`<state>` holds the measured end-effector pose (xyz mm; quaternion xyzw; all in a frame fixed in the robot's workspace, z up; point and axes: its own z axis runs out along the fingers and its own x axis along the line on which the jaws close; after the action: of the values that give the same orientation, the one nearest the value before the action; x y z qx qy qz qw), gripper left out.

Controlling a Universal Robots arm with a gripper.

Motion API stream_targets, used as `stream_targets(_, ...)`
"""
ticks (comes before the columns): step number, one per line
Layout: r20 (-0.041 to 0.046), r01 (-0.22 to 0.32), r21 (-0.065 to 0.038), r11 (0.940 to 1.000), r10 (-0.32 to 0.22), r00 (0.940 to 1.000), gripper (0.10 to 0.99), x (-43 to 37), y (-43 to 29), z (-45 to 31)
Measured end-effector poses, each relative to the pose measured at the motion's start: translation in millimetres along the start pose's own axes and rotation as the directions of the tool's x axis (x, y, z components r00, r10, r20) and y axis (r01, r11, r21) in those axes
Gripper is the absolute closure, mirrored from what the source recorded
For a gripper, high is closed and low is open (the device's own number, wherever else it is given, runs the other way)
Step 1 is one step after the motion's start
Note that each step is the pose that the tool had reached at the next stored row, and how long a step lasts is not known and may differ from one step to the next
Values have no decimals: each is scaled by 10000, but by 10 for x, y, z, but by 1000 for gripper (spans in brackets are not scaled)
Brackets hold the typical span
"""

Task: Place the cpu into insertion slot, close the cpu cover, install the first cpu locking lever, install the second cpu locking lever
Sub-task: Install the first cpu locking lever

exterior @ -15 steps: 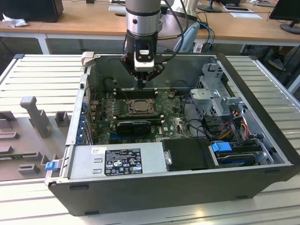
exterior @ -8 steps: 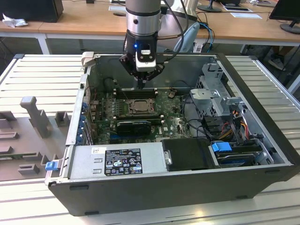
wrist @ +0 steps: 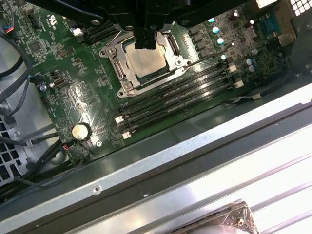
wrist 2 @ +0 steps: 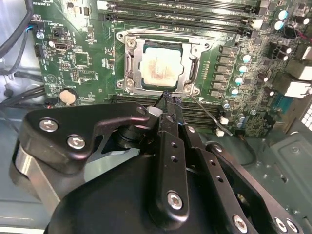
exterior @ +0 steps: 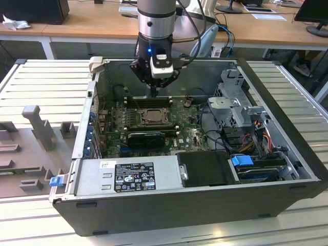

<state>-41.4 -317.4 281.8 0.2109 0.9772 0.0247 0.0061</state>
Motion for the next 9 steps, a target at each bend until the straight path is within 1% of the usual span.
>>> stream_targets(5,-15,304,-1,9995,-304,9995,980,0,0,0)
stream_targets(9,-36,710,-3,9975,-710,9975,980,0,0,0)
